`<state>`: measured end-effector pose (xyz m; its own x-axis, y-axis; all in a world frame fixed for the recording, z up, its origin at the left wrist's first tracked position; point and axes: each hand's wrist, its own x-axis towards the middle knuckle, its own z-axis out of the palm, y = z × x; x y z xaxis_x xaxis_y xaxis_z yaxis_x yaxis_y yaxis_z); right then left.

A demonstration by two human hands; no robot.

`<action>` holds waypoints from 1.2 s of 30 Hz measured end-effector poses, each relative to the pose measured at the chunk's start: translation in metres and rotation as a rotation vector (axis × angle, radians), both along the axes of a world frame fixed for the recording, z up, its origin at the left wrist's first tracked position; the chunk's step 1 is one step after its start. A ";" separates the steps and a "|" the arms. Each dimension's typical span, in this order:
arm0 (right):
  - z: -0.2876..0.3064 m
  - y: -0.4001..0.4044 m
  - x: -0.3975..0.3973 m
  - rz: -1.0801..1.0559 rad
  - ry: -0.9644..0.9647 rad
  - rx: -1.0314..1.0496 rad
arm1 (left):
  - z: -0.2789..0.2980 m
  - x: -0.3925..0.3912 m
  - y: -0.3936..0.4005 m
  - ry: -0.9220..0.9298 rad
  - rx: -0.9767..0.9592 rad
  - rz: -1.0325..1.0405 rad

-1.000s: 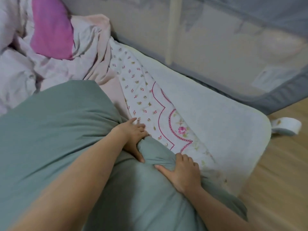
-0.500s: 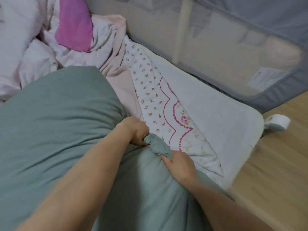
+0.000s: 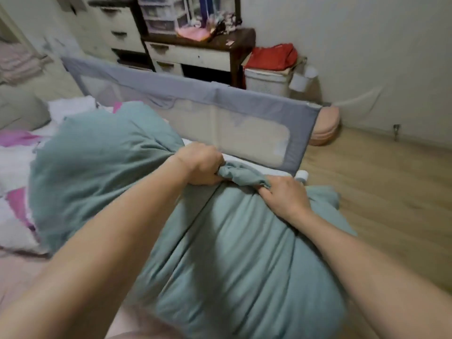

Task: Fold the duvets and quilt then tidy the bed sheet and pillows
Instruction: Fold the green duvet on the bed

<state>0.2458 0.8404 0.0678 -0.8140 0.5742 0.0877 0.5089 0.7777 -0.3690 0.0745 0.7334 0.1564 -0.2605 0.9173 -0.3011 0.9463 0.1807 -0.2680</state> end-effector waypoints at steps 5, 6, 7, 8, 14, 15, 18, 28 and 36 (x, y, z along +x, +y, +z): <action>0.077 0.055 0.116 -0.098 -0.116 0.265 | 0.049 0.106 0.049 -0.025 0.131 -0.102; 0.087 0.068 0.131 -0.109 -0.150 0.309 | 0.050 0.120 0.062 -0.037 0.143 -0.113; 0.096 0.078 0.143 -0.107 -0.190 0.354 | 0.047 0.129 0.073 -0.068 0.157 -0.109; 0.104 0.092 0.157 -0.117 -0.212 0.385 | 0.045 0.140 0.089 -0.101 0.175 -0.110; 0.144 0.225 0.256 -0.271 -0.253 0.532 | 0.056 0.224 0.248 -0.177 0.333 -0.267; 0.147 0.243 0.266 -0.287 -0.253 0.543 | 0.058 0.232 0.271 -0.180 0.347 -0.280; 0.153 0.315 0.305 -0.343 -0.268 0.610 | 0.057 0.263 0.364 -0.184 0.371 -0.302; 0.157 0.513 0.378 -0.543 -0.375 0.535 | 0.071 0.336 0.587 -0.228 0.285 -0.415; 0.141 0.690 0.320 -0.594 -0.304 0.503 | 0.069 0.277 0.774 -0.195 0.271 -0.473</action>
